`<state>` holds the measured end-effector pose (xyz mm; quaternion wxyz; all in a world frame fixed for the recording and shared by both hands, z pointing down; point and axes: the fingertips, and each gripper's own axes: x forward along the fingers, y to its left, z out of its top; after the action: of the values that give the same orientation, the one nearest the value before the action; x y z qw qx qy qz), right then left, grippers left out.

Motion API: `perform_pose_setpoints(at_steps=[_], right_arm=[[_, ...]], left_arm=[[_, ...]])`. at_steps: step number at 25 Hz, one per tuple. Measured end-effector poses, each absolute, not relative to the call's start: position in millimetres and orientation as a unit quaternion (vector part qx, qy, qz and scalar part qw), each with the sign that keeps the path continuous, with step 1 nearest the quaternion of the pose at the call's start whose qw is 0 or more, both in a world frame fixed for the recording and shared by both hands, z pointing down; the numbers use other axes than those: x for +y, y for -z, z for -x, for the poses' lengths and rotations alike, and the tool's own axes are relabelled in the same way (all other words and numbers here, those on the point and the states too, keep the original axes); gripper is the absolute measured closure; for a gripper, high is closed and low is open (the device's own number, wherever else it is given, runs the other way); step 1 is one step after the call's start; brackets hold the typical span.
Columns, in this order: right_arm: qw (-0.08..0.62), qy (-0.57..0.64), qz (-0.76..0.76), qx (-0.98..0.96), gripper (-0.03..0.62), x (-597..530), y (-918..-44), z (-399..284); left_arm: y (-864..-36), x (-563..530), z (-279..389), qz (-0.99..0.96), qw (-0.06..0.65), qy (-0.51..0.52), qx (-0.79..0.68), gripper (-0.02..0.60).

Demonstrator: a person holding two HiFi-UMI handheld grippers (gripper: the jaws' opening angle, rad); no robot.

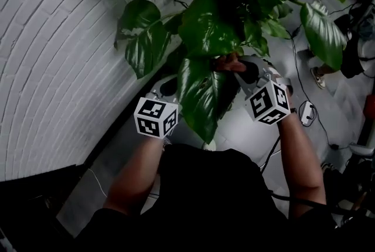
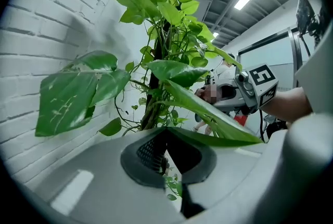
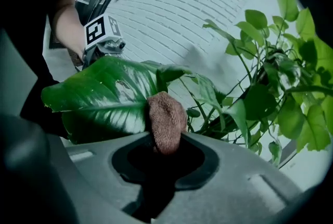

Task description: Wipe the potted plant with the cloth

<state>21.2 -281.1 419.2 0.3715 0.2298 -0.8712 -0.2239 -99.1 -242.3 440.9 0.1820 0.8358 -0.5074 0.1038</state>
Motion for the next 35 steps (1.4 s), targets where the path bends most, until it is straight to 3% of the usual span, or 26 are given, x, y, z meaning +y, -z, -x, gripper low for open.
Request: perform_pose_setpoints(at_steps=[9, 18, 23, 30, 35], right_arm=[[0.366, 0.145, -0.288, -0.873, 0.536, -297, -433, -78], [0.286, 0.062, -0.352, -0.889, 0.536, -279, -386, -98], [0.253, 0.089, -0.320, -0.909, 0.536, -240, -356, -45], [0.285, 0.194, -0.233, -0.909, 0.536, -178, -349, 69], [0.301, 0.227, -0.230, -0.897, 0.536, -169, -357, 101]], left_arm=[[-444, -244, 99, -0.830, 0.196, -0.109, -0.511, 0.565], [-446, -242, 100, -0.829, 0.206, -0.112, -0.507, 0.565], [-445, -238, 95, -0.847, 0.193, -0.117, -0.482, 0.565], [-451, -227, 89, -0.867, 0.201, -0.125, -0.440, 0.565], [-447, -226, 90, -0.881, 0.190, -0.120, -0.417, 0.565]])
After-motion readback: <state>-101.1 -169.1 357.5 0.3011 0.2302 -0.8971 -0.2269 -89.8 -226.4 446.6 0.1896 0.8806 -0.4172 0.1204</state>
